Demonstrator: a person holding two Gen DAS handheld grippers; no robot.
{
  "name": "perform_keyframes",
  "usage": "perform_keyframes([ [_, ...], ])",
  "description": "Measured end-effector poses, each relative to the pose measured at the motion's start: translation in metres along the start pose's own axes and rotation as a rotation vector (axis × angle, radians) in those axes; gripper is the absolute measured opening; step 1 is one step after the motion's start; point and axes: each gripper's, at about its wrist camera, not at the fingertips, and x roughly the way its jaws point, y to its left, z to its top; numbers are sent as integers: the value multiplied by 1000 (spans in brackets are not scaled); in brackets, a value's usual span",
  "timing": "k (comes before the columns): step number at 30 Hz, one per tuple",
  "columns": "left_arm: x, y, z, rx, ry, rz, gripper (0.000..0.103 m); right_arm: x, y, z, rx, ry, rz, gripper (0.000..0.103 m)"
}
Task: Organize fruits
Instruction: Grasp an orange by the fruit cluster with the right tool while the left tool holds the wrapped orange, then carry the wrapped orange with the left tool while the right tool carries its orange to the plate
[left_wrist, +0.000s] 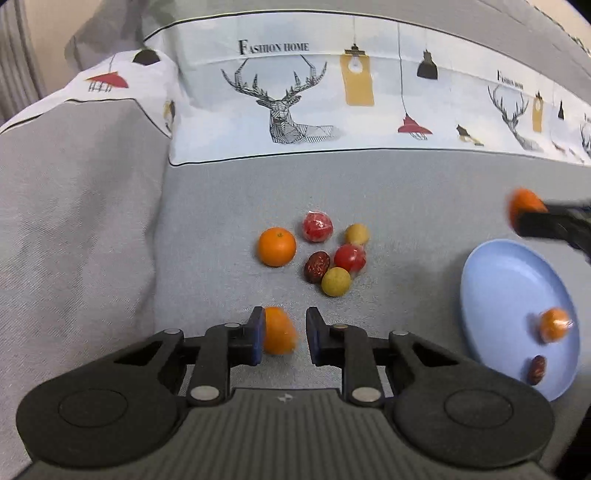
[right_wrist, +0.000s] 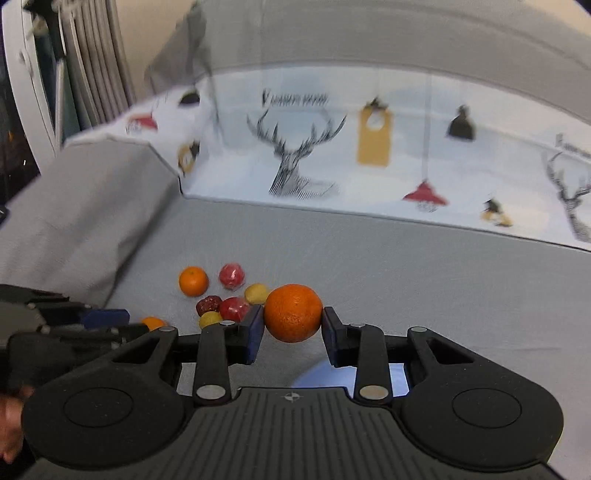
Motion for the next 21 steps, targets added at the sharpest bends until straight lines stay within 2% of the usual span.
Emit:
perform_keyframes([
  [2,-5,7,6,-40,33,-27,32,-18,-12,-11,63,-20,-8,36],
  [4,-9,14,16,-81,79,-72,58,-33,-20,-15,113,-53,7,36],
  [5,-12,18,21,-97,101,-100,62,-40,-22,-16,121,-70,15,36],
  [8,-8,35,39,-197,167,-161,64,-48,-23,-21,111,-90,18,36],
  [11,16,51,41,-332,262,-136,64,-44,-23,-18,102,-82,11,36],
  [12,22,52,41,-348,283,-124,64,-43,-23,-17,107,-78,8,36],
  [16,37,35,41,-310,271,4,64,-42,-24,-15,105,-71,7,36],
  [21,49,17,43,-220,264,34,64,-40,-26,-13,84,-56,-19,36],
])
